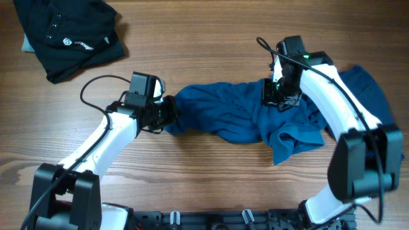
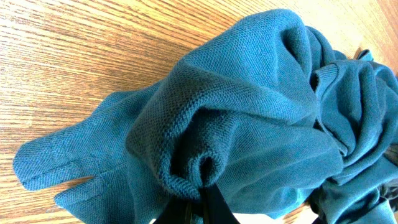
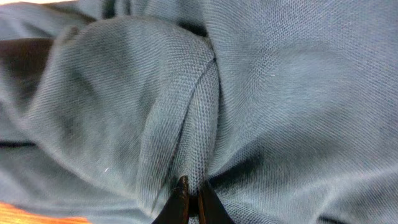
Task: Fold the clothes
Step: 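Grasp the shirt ends with both grippers and stretch it taut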
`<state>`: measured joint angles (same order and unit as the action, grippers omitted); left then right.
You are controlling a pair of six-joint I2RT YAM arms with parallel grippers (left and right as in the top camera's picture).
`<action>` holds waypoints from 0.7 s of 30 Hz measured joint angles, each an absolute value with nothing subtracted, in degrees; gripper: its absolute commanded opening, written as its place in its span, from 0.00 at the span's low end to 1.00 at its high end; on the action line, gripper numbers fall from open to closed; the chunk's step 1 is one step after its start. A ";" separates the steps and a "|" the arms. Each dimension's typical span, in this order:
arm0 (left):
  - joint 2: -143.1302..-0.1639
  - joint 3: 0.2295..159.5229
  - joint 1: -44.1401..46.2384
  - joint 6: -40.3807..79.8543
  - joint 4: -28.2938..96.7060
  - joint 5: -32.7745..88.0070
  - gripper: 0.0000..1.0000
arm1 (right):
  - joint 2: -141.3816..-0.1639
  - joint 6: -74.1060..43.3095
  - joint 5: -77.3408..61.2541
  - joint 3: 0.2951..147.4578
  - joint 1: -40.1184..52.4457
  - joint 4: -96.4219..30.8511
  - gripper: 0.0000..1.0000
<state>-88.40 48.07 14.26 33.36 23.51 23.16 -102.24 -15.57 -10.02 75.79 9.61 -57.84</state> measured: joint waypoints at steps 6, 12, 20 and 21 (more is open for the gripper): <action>-86.21 48.07 14.26 33.36 24.14 23.16 0.04 | -87.96 -16.23 -10.28 75.46 9.61 -60.38 0.04; -76.49 48.07 14.26 33.34 28.80 20.12 0.04 | -73.45 -17.96 -10.31 75.46 9.61 -63.44 0.04; -64.40 48.07 14.26 33.36 39.81 6.52 0.04 | -58.28 -21.71 -10.26 75.46 9.61 -65.21 0.04; -63.35 48.07 14.26 33.36 40.77 5.10 0.04 | -57.04 -22.41 -10.24 75.46 9.61 -65.39 0.04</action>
<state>-63.35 48.07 14.26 33.36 40.77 5.10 -57.04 -22.41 -10.24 75.46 9.61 -65.39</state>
